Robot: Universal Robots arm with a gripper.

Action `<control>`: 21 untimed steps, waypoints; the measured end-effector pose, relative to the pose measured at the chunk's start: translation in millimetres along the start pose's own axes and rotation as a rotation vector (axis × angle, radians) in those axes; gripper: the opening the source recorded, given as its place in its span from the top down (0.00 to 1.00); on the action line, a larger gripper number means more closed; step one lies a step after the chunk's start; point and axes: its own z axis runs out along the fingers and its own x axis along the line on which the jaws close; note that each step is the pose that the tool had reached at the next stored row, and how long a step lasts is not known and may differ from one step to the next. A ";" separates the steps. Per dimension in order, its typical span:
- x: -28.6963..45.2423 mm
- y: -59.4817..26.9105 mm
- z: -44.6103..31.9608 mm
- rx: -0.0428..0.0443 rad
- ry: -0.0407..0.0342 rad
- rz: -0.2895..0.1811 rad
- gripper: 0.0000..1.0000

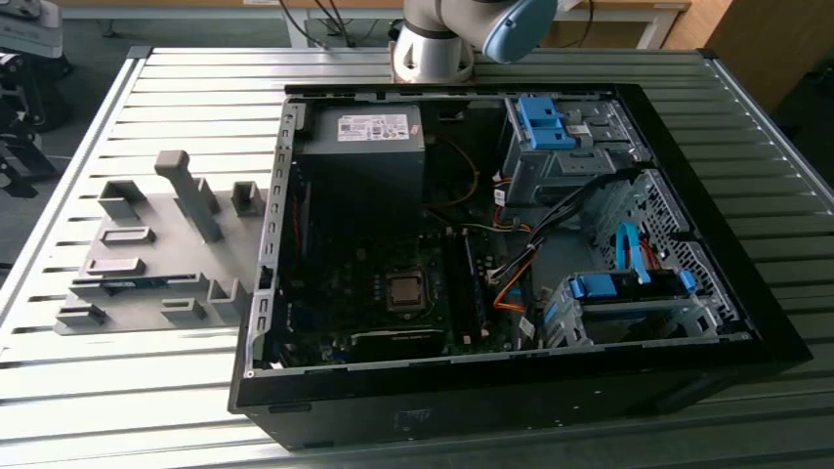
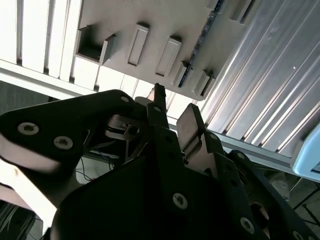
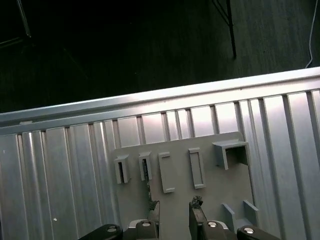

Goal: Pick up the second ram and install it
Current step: 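Pick up the second ram and move it above second insertion slot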

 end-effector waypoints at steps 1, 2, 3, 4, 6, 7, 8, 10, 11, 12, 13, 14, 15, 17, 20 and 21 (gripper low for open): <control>0.5 0.0 0.4 0.0007 0.0002 -0.005 0.63; 1.2 -0.2 0.8 0.0009 0.0001 -0.006 0.63; 2.1 -0.4 1.1 0.0011 0.0001 -0.007 0.63; 2.3 -0.4 1.2 0.0011 0.0002 -0.007 0.63; 2.3 -0.4 1.1 0.0011 0.0002 -0.007 0.63; 2.4 -0.4 1.2 0.0011 0.0002 -0.007 0.63; 2.6 -0.5 1.2 0.0011 0.0001 -0.007 0.63; 3.5 -0.7 1.8 0.0011 0.0001 -0.010 0.63; 4.1 -0.8 2.4 0.0010 0.0002 -0.013 0.63; 4.5 -0.9 3.5 0.0013 0.0001 -0.018 0.63; 4.6 -0.8 4.8 0.0010 0.0003 -0.026 0.63; 4.6 -0.9 6.1 0.0009 0.0005 -0.035 0.63; 4.6 -0.9 7.4 0.0008 0.0007 -0.047 0.63; 5.0 -1.2 10.3 0.0007 0.0009 -0.065 0.63; 9.1 -1.9 14.0 0.0007 0.0010 -0.069 0.63; 10.5 -2.1 15.2 0.0007 0.0010 -0.070 0.63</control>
